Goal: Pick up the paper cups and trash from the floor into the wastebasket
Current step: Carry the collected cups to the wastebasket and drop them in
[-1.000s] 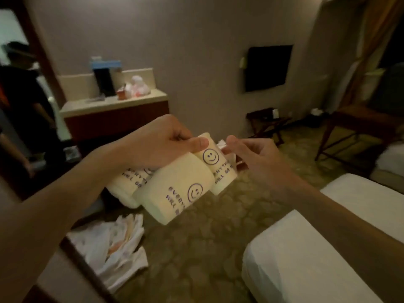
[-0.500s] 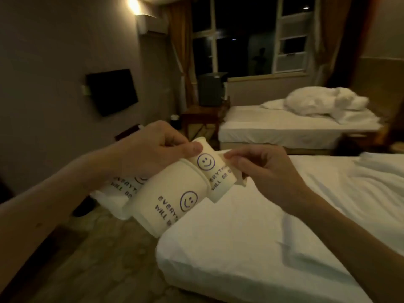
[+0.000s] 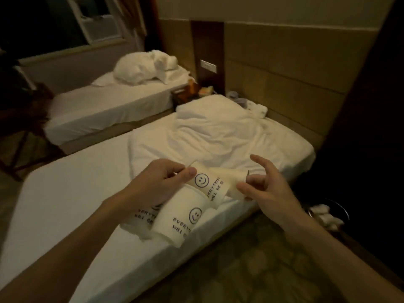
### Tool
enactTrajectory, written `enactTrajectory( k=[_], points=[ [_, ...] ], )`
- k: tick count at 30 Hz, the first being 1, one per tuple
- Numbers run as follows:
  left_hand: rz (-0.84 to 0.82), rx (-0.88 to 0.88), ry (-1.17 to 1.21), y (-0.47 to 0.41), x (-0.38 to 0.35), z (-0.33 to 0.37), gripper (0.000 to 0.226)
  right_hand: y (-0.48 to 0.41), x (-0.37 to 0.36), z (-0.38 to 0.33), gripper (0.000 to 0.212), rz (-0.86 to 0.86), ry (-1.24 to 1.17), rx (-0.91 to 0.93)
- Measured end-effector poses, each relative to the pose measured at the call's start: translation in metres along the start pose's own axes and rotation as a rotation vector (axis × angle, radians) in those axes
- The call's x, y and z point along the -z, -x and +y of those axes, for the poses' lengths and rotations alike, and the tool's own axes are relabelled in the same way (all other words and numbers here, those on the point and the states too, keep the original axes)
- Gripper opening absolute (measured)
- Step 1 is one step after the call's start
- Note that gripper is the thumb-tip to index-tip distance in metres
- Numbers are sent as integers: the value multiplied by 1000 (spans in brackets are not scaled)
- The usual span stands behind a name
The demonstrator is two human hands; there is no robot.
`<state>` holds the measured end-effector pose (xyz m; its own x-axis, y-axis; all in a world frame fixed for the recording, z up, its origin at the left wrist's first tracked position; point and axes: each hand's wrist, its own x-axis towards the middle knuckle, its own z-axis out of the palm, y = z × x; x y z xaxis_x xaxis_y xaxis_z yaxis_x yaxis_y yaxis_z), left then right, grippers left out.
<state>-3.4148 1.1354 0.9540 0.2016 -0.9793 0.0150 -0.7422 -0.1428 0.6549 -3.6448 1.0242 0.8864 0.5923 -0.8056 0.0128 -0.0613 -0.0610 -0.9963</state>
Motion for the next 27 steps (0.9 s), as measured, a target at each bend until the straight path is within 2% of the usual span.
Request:
enactTrajectory(
  k=[2,4,6,10,17,27],
  points=[
    [-71,-34,2,-50,-32,4,49,0,36,30,73,130,-18,-92],
    [-139,-80,1,-96,-64,7,56,1,63,55,65,275,-56,-181],
    [-242,-110,23,-141,-100,11,55,-1,86,81,57,409,-108,-265],
    [-444,-130,114,-221,-178,13,44,-12,125,125,54,617,-184,-421],
    [-663,-12,286,-355,-285,3,42,-80,194,180,46,868,-477,-635],
    [-868,127,346,-475,-432,36,53,-139,287,270,36,1126,-519,-800]
  ],
)
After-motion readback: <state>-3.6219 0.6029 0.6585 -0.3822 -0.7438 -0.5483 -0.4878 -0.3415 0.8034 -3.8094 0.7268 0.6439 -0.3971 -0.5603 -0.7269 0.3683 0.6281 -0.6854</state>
